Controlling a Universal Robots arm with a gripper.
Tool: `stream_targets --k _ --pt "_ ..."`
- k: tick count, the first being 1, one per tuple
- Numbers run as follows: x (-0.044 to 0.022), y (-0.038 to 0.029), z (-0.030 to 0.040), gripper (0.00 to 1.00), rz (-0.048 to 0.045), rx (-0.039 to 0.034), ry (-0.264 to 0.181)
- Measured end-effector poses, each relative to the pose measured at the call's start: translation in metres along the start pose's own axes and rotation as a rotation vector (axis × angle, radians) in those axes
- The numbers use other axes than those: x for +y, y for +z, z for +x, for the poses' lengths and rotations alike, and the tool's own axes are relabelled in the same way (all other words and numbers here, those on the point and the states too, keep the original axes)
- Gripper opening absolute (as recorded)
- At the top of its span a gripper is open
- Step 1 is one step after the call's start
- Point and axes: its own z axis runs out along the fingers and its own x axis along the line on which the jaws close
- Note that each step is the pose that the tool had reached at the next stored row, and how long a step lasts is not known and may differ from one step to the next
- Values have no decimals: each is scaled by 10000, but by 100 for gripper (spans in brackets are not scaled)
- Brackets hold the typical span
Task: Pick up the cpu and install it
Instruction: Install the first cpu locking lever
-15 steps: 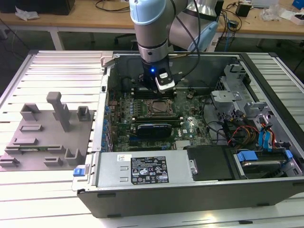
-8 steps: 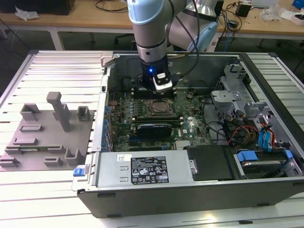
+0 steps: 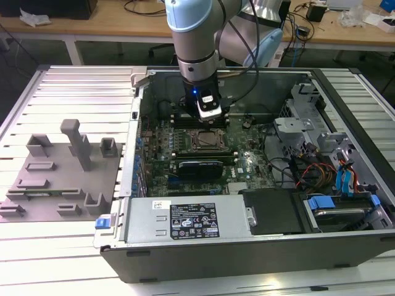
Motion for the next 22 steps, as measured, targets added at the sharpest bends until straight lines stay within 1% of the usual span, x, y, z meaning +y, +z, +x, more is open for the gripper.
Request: stream_targets --k 2,5,7,10,11,16,19,22 --pt "1 3 -2 11 20 -16 112" --pt "7 9 -17 11 31 -22 167" --pt "16 16 -39 11 33 -24 182" --pt "41 37 -102 11 24 -22 200" --pt "45 40 -113 11 25 -18 203" --pt "47 43 -117 11 10 -18 205" --pt "52 18 -122 11 1 -22 205" --pt "60 -57 -134 11 10 -18 204"
